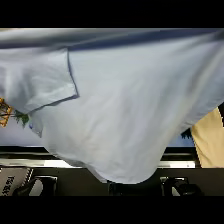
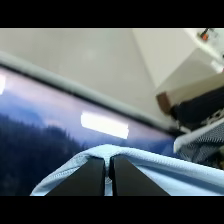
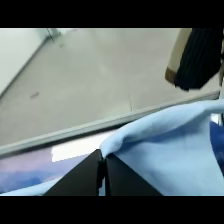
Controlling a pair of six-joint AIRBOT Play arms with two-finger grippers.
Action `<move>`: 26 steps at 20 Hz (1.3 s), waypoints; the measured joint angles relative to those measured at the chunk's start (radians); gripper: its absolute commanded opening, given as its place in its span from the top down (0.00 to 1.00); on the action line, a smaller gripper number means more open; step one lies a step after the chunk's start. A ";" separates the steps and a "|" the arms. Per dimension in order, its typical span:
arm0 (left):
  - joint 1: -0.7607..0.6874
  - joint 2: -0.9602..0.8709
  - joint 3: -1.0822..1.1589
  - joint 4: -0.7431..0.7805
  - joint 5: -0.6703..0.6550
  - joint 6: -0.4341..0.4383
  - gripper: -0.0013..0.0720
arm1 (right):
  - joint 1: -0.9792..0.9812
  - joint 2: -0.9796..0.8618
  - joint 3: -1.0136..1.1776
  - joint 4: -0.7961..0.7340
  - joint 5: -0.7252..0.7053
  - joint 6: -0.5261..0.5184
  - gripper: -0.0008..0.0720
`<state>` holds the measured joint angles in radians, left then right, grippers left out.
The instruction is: Fold the clothes and pants, and hang the long-sleeved shirts on hangers.
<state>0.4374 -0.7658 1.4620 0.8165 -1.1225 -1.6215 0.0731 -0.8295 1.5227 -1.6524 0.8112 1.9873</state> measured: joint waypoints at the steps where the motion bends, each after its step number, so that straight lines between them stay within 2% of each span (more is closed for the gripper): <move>1: -0.023 -0.072 -0.002 0.006 -0.003 0.017 0.97 | 0.000 -0.073 0.000 0.005 0.008 0.005 0.93; 4: -0.116 -0.338 -0.006 0.029 0.046 0.053 0.97 | 0.000 -0.322 0.000 0.035 0.002 0.016 0.93; 8: -0.238 -0.681 -0.002 0.039 0.179 0.071 0.97 | -0.002 -0.634 0.000 0.125 -0.099 0.033 0.93; 13: -0.342 -0.940 0.024 0.026 0.262 0.078 0.96 | -0.002 -0.867 0.000 0.284 -0.214 0.083 0.92; 14: -0.353 -0.967 0.026 0.024 0.265 0.079 0.89 | -0.002 -0.890 0.000 0.308 -0.226 0.090 0.79; 15: -0.360 -0.985 0.028 0.023 0.269 0.080 0.69 | -0.002 -0.908 0.000 0.327 -0.233 0.093 0.61; 16: -0.364 -0.995 0.032 0.023 0.272 0.080 0.46 | -0.002 -0.917 0.000 0.342 -0.236 0.094 0.54; 17: -0.364 -0.999 0.037 0.023 0.272 0.080 0.32 | -0.004 -0.919 0.000 0.355 -0.232 0.098 0.45; 19: -0.348 -0.993 0.055 0.022 0.237 0.081 0.31 | -0.020 -0.900 0.000 0.383 -0.181 0.097 0.25; 21: -0.307 -0.962 0.075 0.023 0.176 0.081 0.31 | -0.067 -0.850 0.000 0.406 -0.092 0.047 0.25; 23: -0.256 -0.916 0.085 0.032 0.088 0.090 0.31 | -0.138 -0.782 0.000 0.423 0.040 -0.077 0.26; 24: -0.227 -0.884 0.089 0.046 0.032 0.094 0.31 | -0.183 -0.745 0.001 0.429 0.122 -0.161 0.33; 26: -0.174 -0.819 0.088 0.103 -0.072 0.100 0.31 | -0.277 -0.679 -0.011 0.439 0.303 -0.330 0.57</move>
<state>0.2634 -1.5852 1.5497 0.9195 -1.1950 -1.5215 -0.2035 -1.5082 1.5120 -1.2137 1.1145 1.6573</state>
